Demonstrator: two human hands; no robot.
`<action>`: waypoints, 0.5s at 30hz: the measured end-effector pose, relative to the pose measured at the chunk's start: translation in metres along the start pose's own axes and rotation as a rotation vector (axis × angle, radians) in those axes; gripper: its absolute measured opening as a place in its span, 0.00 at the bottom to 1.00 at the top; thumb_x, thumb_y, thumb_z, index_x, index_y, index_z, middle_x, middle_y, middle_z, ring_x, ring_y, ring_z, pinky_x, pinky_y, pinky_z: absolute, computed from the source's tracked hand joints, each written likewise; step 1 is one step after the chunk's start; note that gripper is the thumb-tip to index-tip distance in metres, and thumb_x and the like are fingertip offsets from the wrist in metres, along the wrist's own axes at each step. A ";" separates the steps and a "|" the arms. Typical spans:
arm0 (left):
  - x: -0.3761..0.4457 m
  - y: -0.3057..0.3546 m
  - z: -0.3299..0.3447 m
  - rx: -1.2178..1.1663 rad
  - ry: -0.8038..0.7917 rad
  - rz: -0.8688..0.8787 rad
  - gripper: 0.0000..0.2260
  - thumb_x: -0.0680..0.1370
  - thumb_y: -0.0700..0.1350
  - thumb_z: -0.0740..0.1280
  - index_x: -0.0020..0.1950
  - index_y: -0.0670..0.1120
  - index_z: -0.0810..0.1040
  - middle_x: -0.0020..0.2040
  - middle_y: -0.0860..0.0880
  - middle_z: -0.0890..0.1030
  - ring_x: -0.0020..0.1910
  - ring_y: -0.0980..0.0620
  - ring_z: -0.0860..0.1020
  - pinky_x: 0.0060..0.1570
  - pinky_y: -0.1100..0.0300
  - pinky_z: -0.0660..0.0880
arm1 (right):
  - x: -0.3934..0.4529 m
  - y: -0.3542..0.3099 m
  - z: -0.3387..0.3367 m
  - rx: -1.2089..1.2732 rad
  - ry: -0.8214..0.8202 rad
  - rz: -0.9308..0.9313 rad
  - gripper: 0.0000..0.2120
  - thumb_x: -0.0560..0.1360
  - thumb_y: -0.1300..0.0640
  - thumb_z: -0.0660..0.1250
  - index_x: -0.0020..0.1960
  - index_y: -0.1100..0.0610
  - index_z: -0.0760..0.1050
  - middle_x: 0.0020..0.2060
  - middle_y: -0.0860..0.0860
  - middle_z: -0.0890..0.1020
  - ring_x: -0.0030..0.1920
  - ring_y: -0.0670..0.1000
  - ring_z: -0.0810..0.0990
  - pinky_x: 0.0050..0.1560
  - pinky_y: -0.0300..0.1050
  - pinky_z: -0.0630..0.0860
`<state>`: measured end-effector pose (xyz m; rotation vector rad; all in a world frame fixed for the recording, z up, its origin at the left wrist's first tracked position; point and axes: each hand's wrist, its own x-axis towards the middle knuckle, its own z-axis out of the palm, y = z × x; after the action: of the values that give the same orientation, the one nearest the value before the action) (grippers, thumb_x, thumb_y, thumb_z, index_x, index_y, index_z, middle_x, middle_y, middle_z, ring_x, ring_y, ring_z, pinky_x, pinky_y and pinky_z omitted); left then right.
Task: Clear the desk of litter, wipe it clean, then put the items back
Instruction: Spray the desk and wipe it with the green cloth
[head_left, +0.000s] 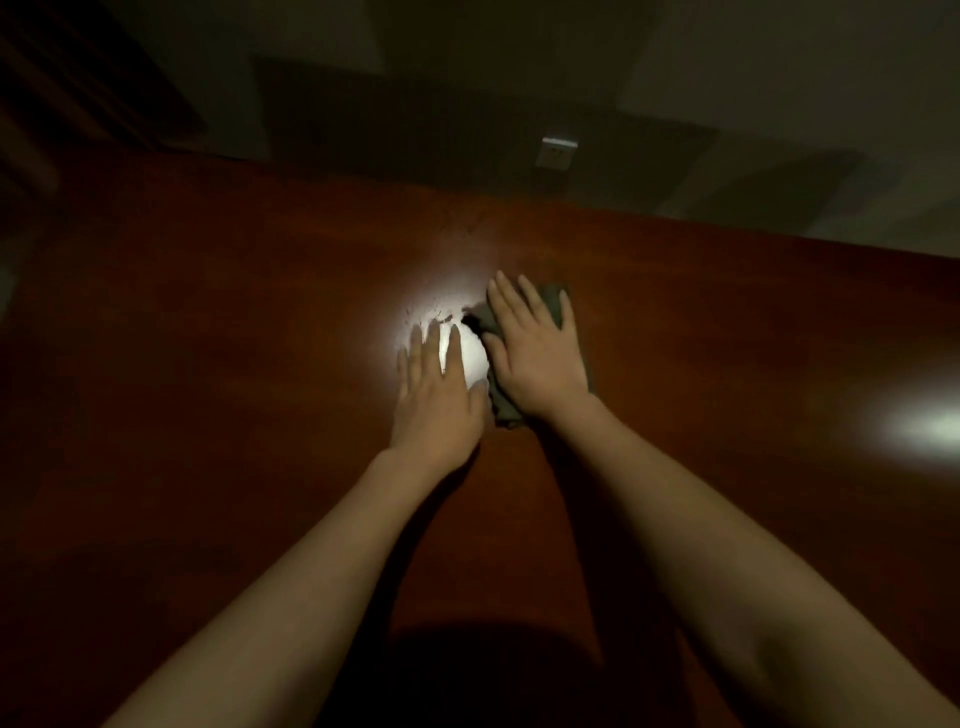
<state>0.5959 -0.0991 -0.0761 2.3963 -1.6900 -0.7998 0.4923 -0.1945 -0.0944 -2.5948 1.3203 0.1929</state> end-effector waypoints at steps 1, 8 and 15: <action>-0.011 -0.003 -0.002 -0.042 0.030 -0.027 0.29 0.82 0.51 0.50 0.78 0.43 0.42 0.78 0.42 0.43 0.76 0.44 0.37 0.73 0.50 0.36 | -0.018 -0.006 0.004 0.005 -0.008 0.007 0.27 0.82 0.45 0.45 0.78 0.52 0.46 0.78 0.47 0.49 0.77 0.48 0.45 0.73 0.57 0.37; -0.117 -0.030 0.014 -0.095 0.021 -0.079 0.27 0.82 0.52 0.51 0.78 0.44 0.47 0.78 0.42 0.48 0.76 0.44 0.39 0.73 0.52 0.38 | -0.132 -0.051 0.037 0.023 0.002 0.049 0.33 0.76 0.42 0.34 0.78 0.52 0.46 0.77 0.48 0.51 0.77 0.46 0.44 0.71 0.55 0.34; -0.210 -0.065 0.033 -0.081 -0.005 -0.094 0.26 0.83 0.51 0.51 0.78 0.44 0.47 0.78 0.42 0.45 0.77 0.43 0.40 0.73 0.52 0.38 | -0.237 -0.090 0.074 0.043 0.049 0.087 0.30 0.78 0.42 0.39 0.77 0.52 0.45 0.75 0.45 0.46 0.75 0.46 0.42 0.74 0.56 0.36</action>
<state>0.5842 0.1213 -0.0533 2.4355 -1.5258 -0.8711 0.4250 0.0609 -0.1026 -2.5240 1.4389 0.1139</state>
